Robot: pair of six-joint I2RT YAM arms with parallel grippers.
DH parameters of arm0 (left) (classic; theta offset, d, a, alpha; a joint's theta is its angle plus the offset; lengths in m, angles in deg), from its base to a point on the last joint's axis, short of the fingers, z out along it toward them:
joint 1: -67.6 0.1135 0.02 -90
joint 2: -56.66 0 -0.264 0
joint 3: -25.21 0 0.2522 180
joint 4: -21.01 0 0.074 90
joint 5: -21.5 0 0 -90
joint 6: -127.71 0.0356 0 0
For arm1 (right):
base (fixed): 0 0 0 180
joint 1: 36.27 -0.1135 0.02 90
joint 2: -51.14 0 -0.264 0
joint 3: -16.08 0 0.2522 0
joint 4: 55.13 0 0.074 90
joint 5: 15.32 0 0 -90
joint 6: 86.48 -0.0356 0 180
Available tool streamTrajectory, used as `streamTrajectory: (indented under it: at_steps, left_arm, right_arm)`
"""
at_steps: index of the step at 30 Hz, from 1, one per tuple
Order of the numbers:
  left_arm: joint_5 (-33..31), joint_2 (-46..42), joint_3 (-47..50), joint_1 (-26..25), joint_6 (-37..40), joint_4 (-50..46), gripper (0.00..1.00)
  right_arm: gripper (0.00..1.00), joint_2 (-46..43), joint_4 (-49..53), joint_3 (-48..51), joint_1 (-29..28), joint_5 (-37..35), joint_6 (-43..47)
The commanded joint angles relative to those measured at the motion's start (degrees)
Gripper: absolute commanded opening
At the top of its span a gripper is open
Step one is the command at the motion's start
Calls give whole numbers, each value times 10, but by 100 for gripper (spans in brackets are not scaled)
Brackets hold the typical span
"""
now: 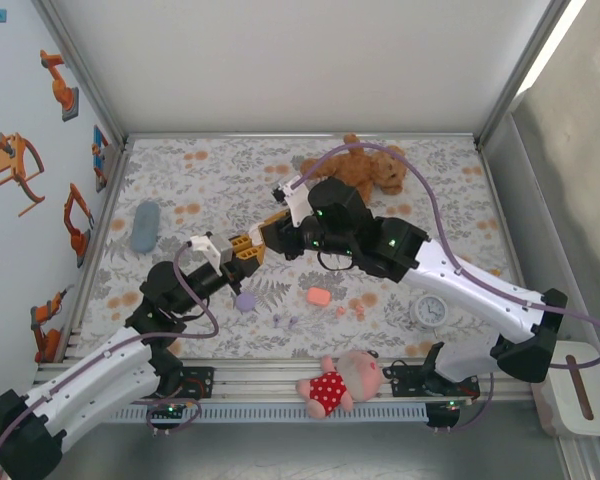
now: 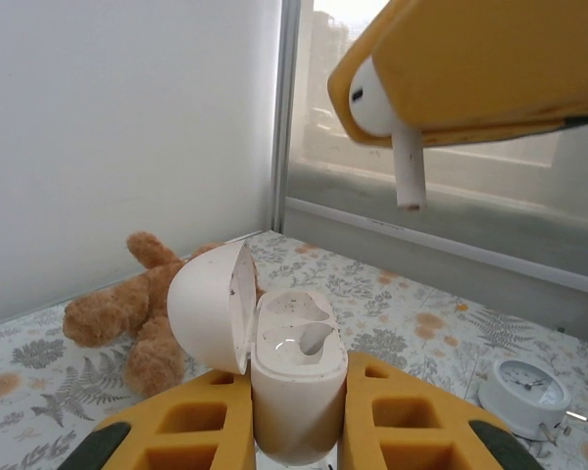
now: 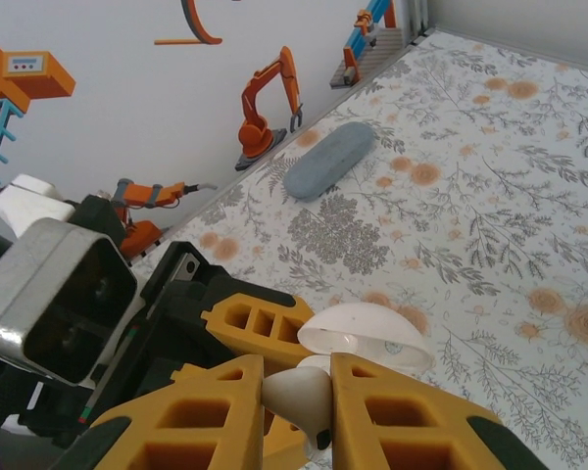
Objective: Insert wireless bluetooth earbuds into charging case
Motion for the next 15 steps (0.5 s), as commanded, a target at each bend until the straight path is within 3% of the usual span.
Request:
streamTrajectory:
  at_steps: [1,15]
  left_arm:
    - [11,4,-21,-3,11,30,0]
    - [20,-1,-22,-3,8,32,0]
  right_arm:
    - [21,-12,-33,9,-9,-26,4]
    - [21,-3,-56,21,-21,-59,20]
